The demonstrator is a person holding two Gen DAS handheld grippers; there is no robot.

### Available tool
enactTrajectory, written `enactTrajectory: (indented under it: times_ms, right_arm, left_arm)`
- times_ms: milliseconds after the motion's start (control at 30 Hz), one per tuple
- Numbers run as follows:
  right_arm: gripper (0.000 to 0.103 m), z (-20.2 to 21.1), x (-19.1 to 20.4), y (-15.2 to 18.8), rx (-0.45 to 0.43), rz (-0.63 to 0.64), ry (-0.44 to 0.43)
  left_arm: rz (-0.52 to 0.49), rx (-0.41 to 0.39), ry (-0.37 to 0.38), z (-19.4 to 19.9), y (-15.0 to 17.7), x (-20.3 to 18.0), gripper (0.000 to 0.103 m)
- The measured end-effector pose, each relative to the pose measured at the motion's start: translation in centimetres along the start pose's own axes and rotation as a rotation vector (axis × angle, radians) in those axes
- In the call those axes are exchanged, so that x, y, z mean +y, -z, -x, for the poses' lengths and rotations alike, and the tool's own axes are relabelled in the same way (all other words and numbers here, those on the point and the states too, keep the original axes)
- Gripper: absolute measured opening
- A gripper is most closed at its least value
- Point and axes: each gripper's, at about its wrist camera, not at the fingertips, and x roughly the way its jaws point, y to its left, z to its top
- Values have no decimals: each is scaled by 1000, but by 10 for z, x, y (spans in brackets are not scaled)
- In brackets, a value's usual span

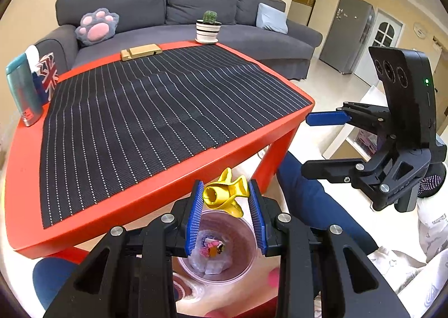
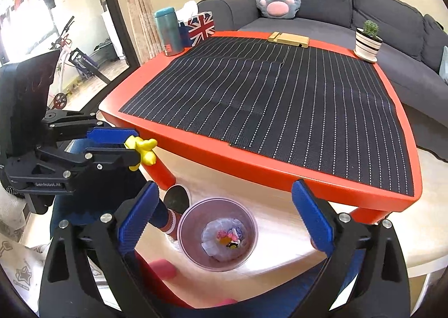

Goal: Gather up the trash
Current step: 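Open the left gripper to drop the yellow duck into the bin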

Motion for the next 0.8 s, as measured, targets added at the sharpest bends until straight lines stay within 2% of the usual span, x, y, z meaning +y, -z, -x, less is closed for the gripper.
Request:
enactTrajectory:
  times_ms: [200,233,267,333,367,800]
  right_arm:
    - [94,7,-7,-3,-19,-16,11]
    - [94,7,-7,-4,-22,-19,12]
    - [94,8,-9,-4,-24,-24,14]
    - [94,8,-10,-3,-26,-27,16]
    - [94,9,-10,-3,-26,-29,17]
    - [94,4,-9,-4,-14,-30,2]
  left_arm:
    - [-18,4,16,-1,-2,-5,32]
    - [-19,2,19,-1,-3,-5,36]
    - [-18,1,22,-1,-3,-6,42]
    - [0,-18,24,-2,-4,-3,90]
    - [10,-31,25,-1,-3,-2,93]
    - [59,-24,-7,-2,-2,6,96]
